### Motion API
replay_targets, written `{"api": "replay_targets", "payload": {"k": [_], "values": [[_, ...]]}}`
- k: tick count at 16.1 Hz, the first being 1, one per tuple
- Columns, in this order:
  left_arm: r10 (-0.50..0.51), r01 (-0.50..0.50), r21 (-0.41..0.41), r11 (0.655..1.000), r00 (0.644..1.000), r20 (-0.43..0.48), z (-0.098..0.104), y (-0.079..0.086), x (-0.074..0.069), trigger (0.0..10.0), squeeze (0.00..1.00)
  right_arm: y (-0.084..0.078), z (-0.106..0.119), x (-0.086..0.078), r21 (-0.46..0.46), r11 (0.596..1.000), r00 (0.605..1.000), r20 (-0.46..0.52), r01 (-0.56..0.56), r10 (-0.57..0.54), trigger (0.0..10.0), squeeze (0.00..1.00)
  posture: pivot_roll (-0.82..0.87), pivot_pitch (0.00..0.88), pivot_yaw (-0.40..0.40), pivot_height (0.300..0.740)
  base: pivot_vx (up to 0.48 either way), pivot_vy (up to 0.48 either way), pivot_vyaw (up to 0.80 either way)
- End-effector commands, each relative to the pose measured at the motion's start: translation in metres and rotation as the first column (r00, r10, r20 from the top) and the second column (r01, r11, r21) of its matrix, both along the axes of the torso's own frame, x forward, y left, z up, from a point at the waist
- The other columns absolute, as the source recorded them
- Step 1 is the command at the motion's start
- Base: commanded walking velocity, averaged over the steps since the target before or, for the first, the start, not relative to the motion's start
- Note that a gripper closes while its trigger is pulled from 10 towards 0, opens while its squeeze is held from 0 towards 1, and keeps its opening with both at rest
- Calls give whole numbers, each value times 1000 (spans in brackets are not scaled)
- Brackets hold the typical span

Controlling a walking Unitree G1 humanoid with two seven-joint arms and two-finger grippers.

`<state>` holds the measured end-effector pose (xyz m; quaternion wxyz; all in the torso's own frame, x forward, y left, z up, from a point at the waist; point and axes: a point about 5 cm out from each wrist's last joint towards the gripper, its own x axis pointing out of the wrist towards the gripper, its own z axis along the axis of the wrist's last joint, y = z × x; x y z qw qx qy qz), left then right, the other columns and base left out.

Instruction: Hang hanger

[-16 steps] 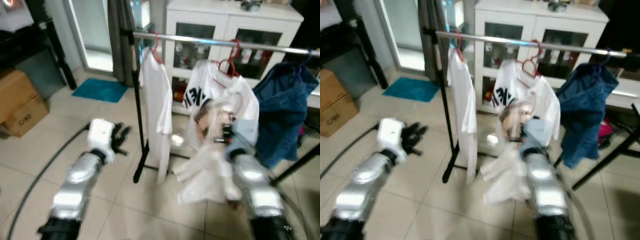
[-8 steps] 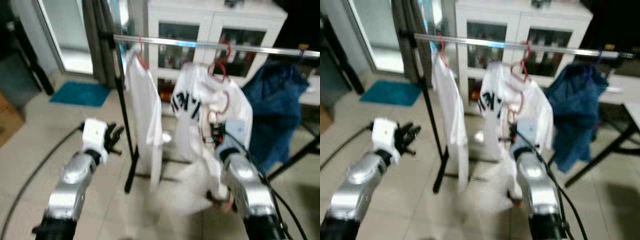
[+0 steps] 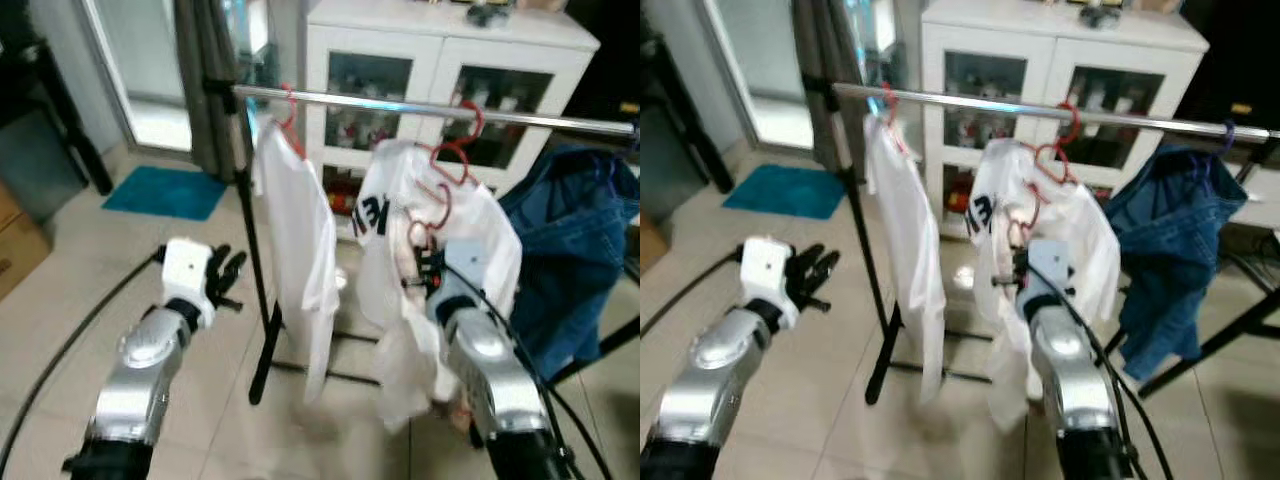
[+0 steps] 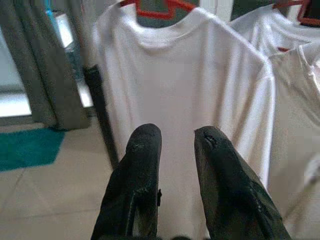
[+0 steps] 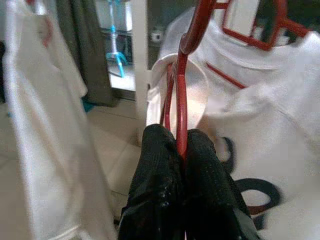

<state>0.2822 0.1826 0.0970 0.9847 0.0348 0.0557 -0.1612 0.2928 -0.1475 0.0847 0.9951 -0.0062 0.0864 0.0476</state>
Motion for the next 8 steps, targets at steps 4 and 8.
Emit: {"api": "replay_targets", "payload": {"k": [4, 8], "values": [[-35, 35, 4, 999, 999, 20, 3, -11, -1, 10000, 0, -7, 9, 2, -87, 996, 999, 47, 7, -3, 10000, 0, 5, 0, -13, 740, 363, 0, 400], [-63, 62, 39, 997, 998, 29, 4, -13, -1, 10000, 0, -9, 18, 5, -160, 987, 997, 77, 11, 2, 10000, 0, 5, 0, -11, 740, 364, 0, 0]]}}
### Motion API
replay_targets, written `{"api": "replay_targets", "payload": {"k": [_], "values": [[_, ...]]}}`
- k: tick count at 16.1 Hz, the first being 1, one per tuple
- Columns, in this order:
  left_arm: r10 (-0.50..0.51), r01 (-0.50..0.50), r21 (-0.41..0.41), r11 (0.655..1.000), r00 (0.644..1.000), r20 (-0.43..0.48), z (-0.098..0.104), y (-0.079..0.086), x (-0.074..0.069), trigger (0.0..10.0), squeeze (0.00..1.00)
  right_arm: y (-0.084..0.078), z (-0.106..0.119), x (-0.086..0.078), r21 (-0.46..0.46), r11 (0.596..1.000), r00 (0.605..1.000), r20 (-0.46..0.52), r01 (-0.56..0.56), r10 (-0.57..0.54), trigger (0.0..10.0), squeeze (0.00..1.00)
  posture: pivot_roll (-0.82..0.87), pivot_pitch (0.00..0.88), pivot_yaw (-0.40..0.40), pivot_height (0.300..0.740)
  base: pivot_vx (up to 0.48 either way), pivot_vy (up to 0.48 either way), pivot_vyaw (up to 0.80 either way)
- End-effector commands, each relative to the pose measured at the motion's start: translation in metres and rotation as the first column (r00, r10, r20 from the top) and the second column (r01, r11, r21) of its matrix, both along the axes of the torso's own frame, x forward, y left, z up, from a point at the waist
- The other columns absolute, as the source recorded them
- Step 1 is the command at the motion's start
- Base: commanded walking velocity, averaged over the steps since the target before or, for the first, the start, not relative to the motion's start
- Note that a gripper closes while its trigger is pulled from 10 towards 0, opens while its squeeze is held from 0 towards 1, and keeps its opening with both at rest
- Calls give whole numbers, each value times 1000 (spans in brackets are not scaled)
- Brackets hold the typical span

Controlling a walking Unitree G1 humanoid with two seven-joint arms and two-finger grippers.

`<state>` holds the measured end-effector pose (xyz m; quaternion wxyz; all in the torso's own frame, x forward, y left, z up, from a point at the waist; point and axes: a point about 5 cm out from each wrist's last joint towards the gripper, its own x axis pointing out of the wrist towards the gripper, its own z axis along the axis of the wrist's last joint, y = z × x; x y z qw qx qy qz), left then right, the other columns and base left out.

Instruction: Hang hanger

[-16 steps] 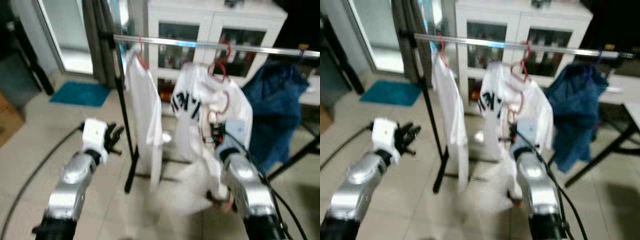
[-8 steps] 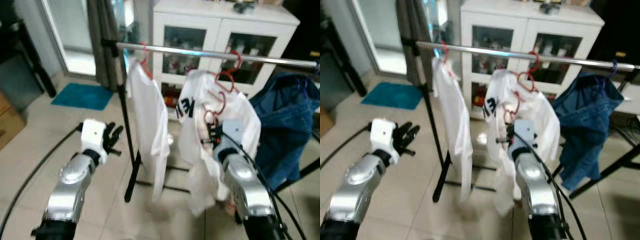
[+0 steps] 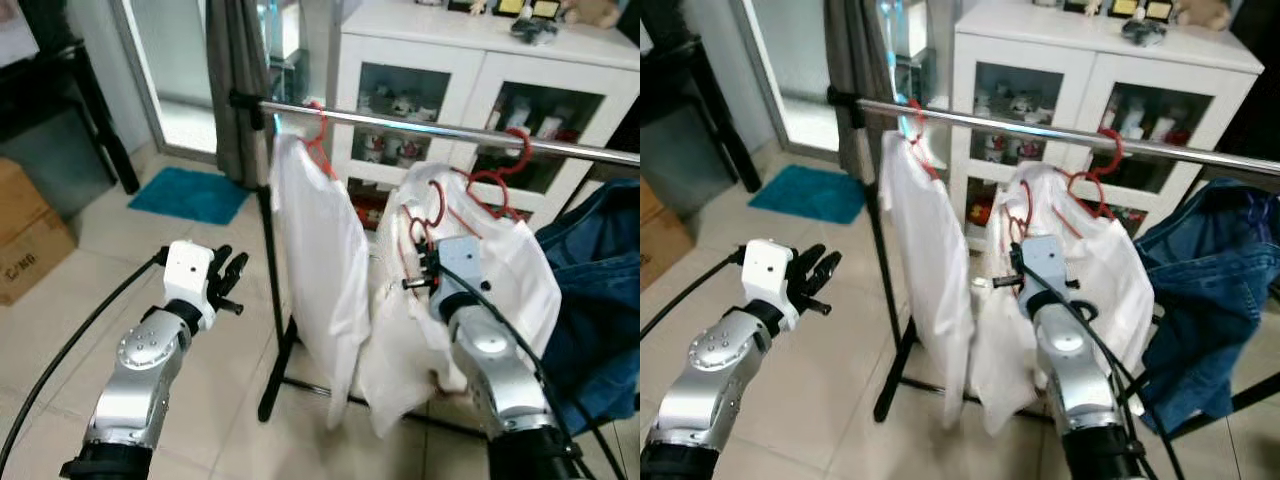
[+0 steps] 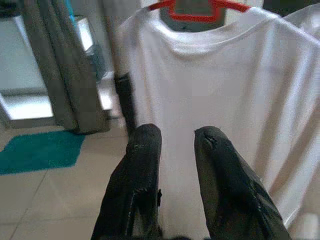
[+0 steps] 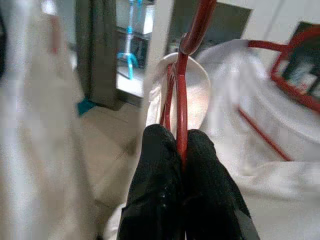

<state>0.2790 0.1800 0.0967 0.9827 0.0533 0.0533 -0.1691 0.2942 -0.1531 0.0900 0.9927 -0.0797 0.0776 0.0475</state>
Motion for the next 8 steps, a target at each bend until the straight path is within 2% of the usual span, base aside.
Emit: {"api": "replay_targets", "payload": {"k": [1, 5, 8], "values": [[-47, 47, 5, 999, 999, 21, 4, -11, 2, 10000, 0, -3, 15, 5, -26, 1000, 998, 65, 11, -9, 10000, 0, 5, 0, -11, 740, 368, 0, 0], [-61, 61, 15, 998, 998, 18, 4, -13, 3, 10000, 0, -3, 29, 11, -64, 998, 993, 116, -8, 15, 10000, 0, 9, 0, -14, 740, 363, 0, 0], [-87, 86, 40, 995, 996, 28, 7, -16, 6, 10000, 0, -10, 42, 21, -33, 999, 988, 155, 20, -15, 10000, 0, 16, 0, -16, 740, 336, 0, 0]]}}
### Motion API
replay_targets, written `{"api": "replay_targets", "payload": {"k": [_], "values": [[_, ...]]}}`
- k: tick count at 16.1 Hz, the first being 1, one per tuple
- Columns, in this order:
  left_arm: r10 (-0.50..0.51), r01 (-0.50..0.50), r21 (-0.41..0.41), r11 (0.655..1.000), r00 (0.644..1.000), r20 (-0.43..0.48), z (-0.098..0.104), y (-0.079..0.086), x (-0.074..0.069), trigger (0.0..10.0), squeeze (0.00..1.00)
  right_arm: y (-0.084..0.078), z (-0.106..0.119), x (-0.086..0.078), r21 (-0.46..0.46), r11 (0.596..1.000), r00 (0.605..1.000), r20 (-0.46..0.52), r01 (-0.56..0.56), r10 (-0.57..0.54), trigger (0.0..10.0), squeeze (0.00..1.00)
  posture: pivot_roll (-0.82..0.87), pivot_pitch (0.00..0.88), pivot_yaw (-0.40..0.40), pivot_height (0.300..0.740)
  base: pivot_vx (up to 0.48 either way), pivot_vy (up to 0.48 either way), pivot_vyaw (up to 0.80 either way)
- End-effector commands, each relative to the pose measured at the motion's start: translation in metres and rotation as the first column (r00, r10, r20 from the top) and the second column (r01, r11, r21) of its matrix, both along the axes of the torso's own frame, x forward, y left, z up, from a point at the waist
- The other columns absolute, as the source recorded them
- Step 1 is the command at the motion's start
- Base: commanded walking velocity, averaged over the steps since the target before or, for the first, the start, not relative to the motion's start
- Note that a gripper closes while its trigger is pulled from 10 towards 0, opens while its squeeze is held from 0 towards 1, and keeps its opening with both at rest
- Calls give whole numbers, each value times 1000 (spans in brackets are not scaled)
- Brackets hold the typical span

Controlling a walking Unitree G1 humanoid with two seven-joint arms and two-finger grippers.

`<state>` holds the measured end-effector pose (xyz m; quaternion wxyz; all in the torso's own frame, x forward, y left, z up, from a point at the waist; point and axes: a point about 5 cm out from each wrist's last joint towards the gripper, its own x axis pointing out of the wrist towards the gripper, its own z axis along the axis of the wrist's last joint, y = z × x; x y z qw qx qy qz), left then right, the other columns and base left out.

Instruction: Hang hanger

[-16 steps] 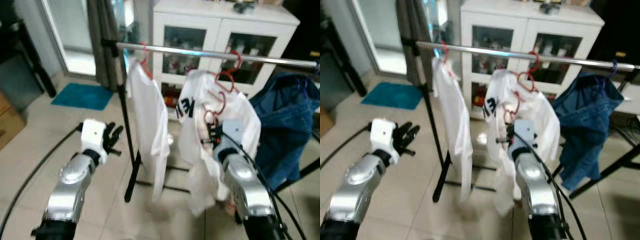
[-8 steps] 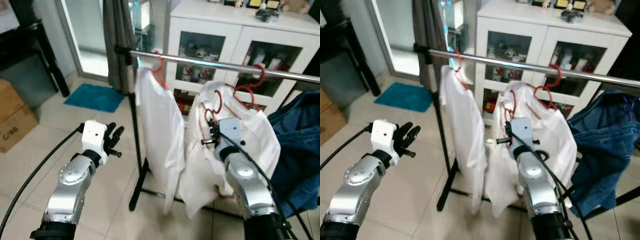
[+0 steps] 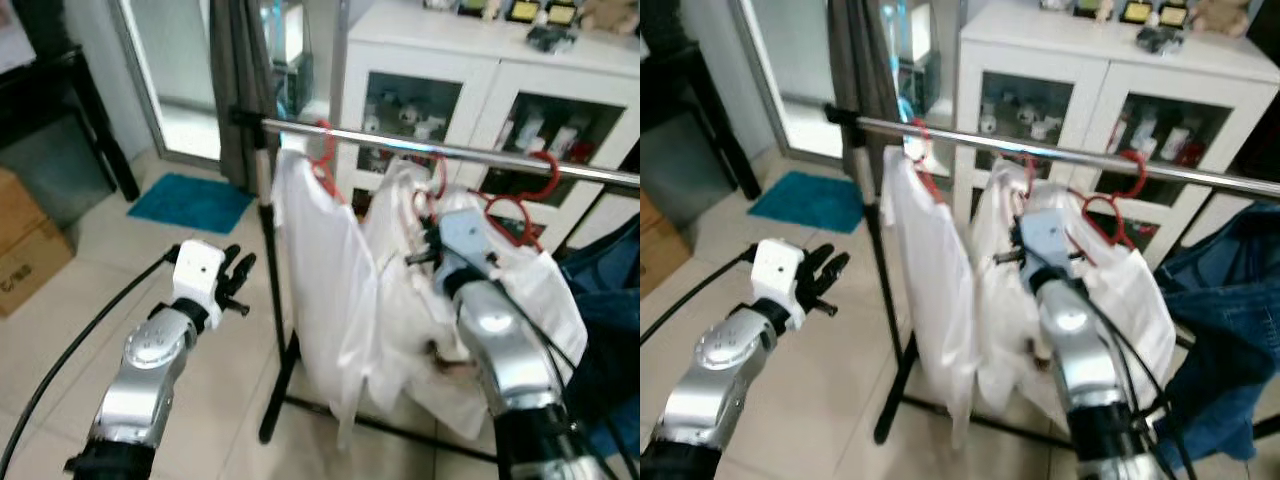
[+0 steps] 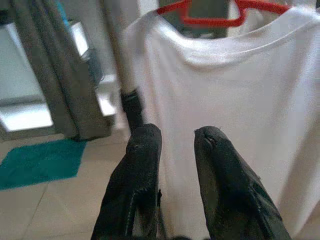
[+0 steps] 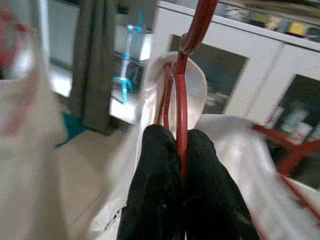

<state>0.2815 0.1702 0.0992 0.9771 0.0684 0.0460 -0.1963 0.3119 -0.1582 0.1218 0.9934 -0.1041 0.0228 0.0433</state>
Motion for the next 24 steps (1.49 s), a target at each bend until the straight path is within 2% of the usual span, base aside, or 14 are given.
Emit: {"api": "replay_targets", "payload": {"k": [1, 2, 3, 4, 7, 9, 12, 14, 16, 19, 20, 22, 24], "values": [[-58, 58, -7, 998, 997, 45, 12, -8, 5, 10000, 0, -7, 17, 7, 24, 1000, 997, 67, 20, -22, 10000, 0, 16, 0, -14, 740, 0, 0, 0], [-106, 108, -27, 994, 993, 55, 18, -13, 5, 10000, 0, -9, 21, 10, 21, 1000, 996, 83, 20, -22, 10000, 0, 18, 0, -15, 740, 0, 0, 0], [-246, 249, -39, 968, 967, 67, 30, -26, 3, 10000, 0, -12, 25, 15, 34, 999, 997, 81, 16, -19, 10000, 0, 23, 0, -14, 740, 0, 0, 0], [-329, 330, -28, 943, 943, 53, 34, -32, 1, 10000, 0, -13, 25, 19, 49, 999, 998, 66, 6, -9, 10000, 0, 23, 0, -14, 740, 0, 0, 0], [-444, 444, 1, 896, 896, 4, 39, -40, -3, 10000, 0, -16, 21, 31, 91, 996, 1000, -24, 1, 1, 10000, 0, 22, 0, -4, 740, 0, 0, 0], [-484, 484, 6, 875, 875, -5, 44, -43, -3, 10000, 0, -17, 17, 39, 133, 991, 995, -96, 13, 0, 10000, 0, 22, 0, 6, 740, 0, 0, 0], [-520, 520, 10, 854, 854, -14, 51, -44, -2, 10000, 0, -19, 16, 54, 130, 991, 989, -150, 33, -13, 10000, 0, 24, 0, 17, 740, 0, 0, 0], [-523, 524, 11, 852, 852, -19, 52, -45, -2, 10000, 0, -20, 15, 59, 116, 993, 983, -180, 38, -16, 10000, 0, 27, 0, 15, 740, 0, 0, 0], [-525, 526, 10, 851, 851, -21, 52, -45, -3, 10000, 0, -18, 13, 59, 101, 995, 979, -204, 18, 3, 10000, 0, 28, 0, 10, 740, 0, 0, 0], [-522, 523, 3, 852, 852, -32, 50, -44, -5, 10000, 0, -14, -3, 50, 103, 994, 959, -279, -26, 54, 10000, 0, 32, 0, 3, 740, 0, 0, 0], [-522, 522, 1, 853, 852, -33, 51, -44, -5, 10000, 0, -16, -3, 49, 107, 994, 962, -270, -19, 47, 10000, 1000, 32, 0, 3, 740, 0, 0, 0], [-514, 514, -14, 858, 857, -28, 51, -44, -5, 10000, 0, -19, 5, 45, 75, 996, 978, -196, -52, 66, 10000, 1000, 29, 0, 6, 740, 0, 0, 0], [-425, 424, -29, 905, 905, -16, 47, -38, -2, 10000, 0, -19, 19, 35, 116, 988, 987, -110, -106, 118, 10000, 1000, 21, 0, 12, 740, 0, 0, 0]]}}
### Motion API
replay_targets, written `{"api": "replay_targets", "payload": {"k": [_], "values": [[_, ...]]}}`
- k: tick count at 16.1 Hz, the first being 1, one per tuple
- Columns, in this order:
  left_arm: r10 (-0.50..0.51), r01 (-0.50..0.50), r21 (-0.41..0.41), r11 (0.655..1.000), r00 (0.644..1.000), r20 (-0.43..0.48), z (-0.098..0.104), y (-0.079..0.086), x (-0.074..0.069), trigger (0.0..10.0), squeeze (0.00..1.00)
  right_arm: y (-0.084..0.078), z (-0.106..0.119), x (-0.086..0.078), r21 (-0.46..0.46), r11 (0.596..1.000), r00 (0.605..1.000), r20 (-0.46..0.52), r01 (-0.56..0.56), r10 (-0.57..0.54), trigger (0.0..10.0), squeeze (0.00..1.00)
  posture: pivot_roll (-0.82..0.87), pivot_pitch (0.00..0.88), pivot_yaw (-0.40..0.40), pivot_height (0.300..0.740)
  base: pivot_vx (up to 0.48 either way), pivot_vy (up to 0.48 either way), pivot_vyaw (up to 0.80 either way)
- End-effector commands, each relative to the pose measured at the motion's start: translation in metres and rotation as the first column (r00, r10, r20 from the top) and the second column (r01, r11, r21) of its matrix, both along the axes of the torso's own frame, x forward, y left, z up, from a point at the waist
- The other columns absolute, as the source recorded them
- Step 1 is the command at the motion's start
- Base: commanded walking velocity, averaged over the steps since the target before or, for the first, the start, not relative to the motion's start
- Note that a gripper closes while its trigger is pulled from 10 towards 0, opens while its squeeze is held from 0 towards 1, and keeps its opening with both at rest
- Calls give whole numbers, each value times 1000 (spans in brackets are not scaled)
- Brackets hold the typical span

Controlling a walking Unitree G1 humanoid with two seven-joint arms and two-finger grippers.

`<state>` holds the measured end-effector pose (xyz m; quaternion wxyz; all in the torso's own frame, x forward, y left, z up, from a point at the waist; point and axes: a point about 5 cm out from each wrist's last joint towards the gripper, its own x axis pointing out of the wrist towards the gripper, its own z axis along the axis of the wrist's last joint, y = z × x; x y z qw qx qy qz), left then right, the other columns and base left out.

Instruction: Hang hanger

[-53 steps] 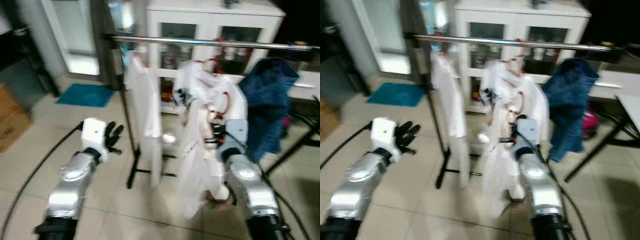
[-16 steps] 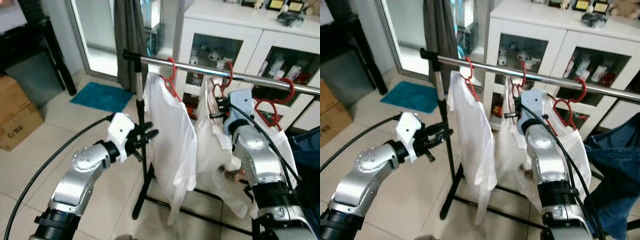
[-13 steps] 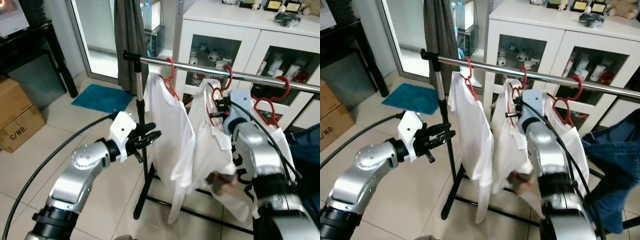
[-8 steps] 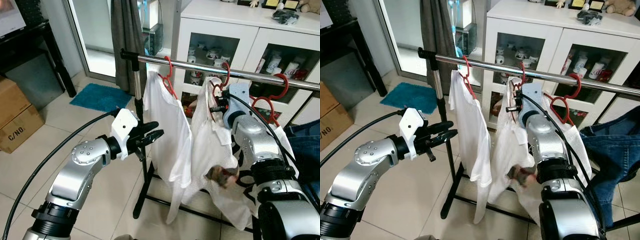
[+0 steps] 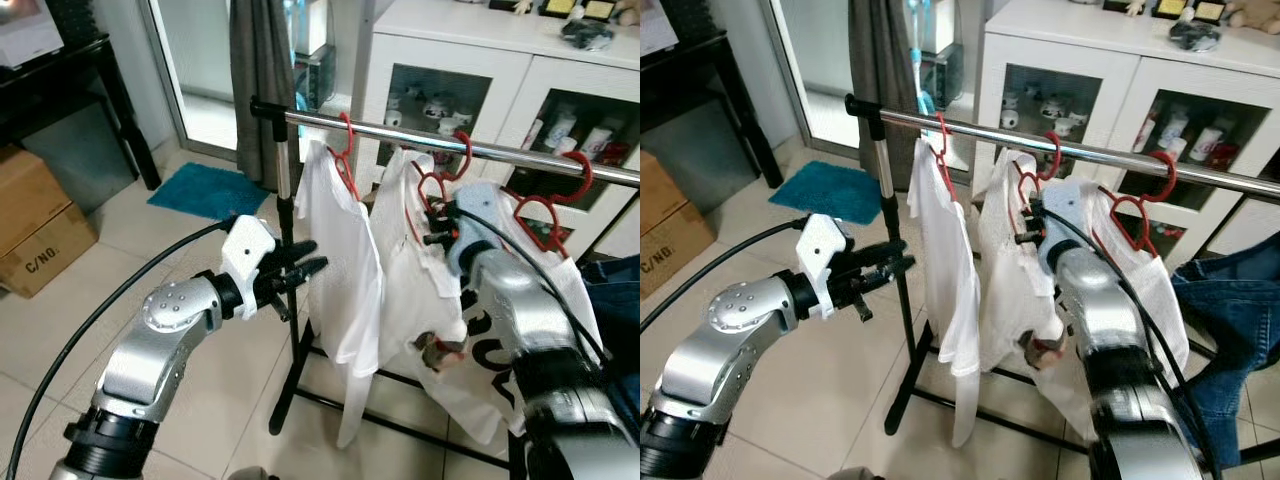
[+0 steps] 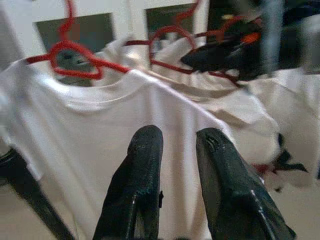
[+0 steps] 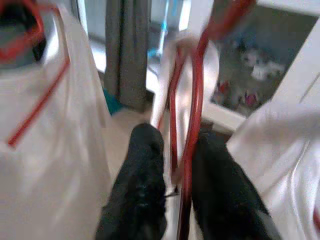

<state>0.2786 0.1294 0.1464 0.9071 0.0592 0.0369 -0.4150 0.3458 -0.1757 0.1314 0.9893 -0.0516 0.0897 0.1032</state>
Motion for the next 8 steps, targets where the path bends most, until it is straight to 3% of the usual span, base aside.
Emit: {"api": "replay_targets", "payload": {"k": [1, 5, 6, 8], "values": [[98, -98, -10, 995, 995, 10, -2, 8, 3, 10000, 0, -1, 16, -8, 41, 999, 996, 81, -31, 28, 10000, 1000, 18, 0, 14, 740, 0, 0, 0], [242, -241, -42, 970, 970, 30, -3, 20, 5, 10000, 0, 5, 33, -36, 82, 992, 971, 227, -101, 80, 10000, 1000, 9, 0, 16, 740, 0, 0, 0], [272, -271, -34, 962, 962, 28, -5, 22, 5, 10000, 0, 10, 31, -47, 108, 987, 971, 221, -115, 89, 10000, 1000, 6, 0, 15, 740, 0, 0, 0], [316, -315, -37, 948, 948, 25, -8, 22, 6, 10000, 0, 19, 18, -61, 137, 984, 977, 193, -113, 86, 10000, 1000, 8, 0, 8, 740, 0, -353, 0]]}}
